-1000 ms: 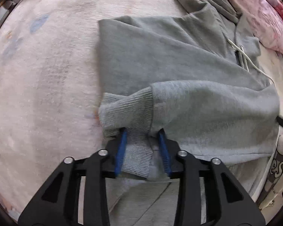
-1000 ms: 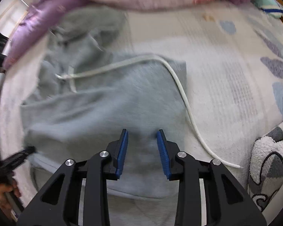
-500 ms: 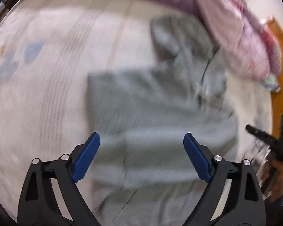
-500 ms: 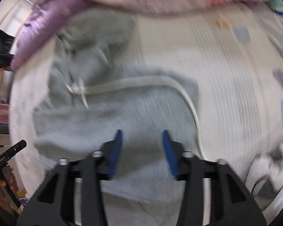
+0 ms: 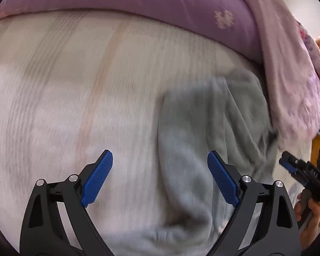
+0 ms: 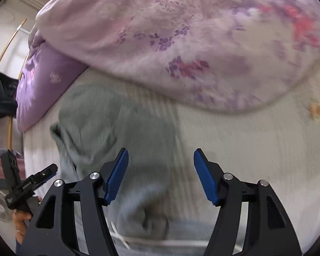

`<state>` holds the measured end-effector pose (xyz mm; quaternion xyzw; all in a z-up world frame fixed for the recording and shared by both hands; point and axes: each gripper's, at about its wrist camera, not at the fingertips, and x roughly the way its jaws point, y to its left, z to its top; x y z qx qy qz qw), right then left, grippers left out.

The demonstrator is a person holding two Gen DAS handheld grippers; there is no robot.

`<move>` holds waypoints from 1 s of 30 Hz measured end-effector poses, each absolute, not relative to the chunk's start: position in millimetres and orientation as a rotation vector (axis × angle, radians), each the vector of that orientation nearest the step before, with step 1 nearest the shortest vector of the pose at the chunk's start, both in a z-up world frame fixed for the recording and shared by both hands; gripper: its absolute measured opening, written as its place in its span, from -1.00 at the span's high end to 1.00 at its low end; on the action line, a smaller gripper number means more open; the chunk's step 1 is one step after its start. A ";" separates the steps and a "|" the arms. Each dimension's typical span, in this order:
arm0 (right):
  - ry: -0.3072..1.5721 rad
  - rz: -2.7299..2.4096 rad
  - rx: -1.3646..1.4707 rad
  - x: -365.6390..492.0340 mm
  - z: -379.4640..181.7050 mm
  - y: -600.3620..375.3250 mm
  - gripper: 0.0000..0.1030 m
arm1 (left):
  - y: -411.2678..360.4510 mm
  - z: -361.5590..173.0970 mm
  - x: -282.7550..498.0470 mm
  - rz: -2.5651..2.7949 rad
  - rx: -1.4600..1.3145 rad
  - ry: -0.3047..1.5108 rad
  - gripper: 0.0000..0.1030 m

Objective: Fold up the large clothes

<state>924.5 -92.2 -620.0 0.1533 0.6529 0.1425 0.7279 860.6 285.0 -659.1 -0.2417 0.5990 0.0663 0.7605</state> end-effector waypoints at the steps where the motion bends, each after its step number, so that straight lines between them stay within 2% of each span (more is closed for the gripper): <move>1: 1.444 0.306 0.348 930.4 -627.0 -90.6 -0.18 | 284.9 -660.3 866.2 0.144 -0.520 1.293 -0.76; 6: 1.438 0.349 0.393 939.3 -641.7 -78.0 -0.14 | 271.9 -672.2 895.6 0.187 -0.359 1.303 -0.74; 7: 1.428 0.367 0.386 938.5 -641.4 -74.8 0.05 | 268.4 -673.3 898.5 0.189 -0.334 1.299 -0.70; 9: 1.419 0.375 0.364 936.8 -641.1 -71.5 0.28 | 260.3 -671.0 901.1 0.160 -0.287 1.282 -0.22; 10: 1.413 0.376 0.358 935.6 -639.9 -71.2 0.56 | 254.0 -668.2 902.5 0.153 -0.251 1.276 0.55; 11: 1.391 0.378 0.358 932.2 -636.1 -72.5 0.69 | 246.9 -664.8 903.6 0.144 -0.203 1.280 0.89; 15: 1.283 0.401 0.366 911.3 -605.4 -79.6 0.76 | 240.9 -635.9 893.4 0.138 -0.191 1.202 0.93; 19: 1.139 0.472 0.313 875.9 -551.2 -86.0 0.81 | 244.9 -585.9 852.7 0.109 -0.188 1.058 0.93; 25: 0.983 0.580 0.148 774.9 -475.5 -104.6 0.81 | 222.7 -522.6 735.9 0.067 -0.121 0.901 0.93; 30: 1.051 0.607 -0.009 666.7 -469.3 -118.7 0.78 | 205.8 -515.9 617.5 0.012 -0.206 0.936 0.92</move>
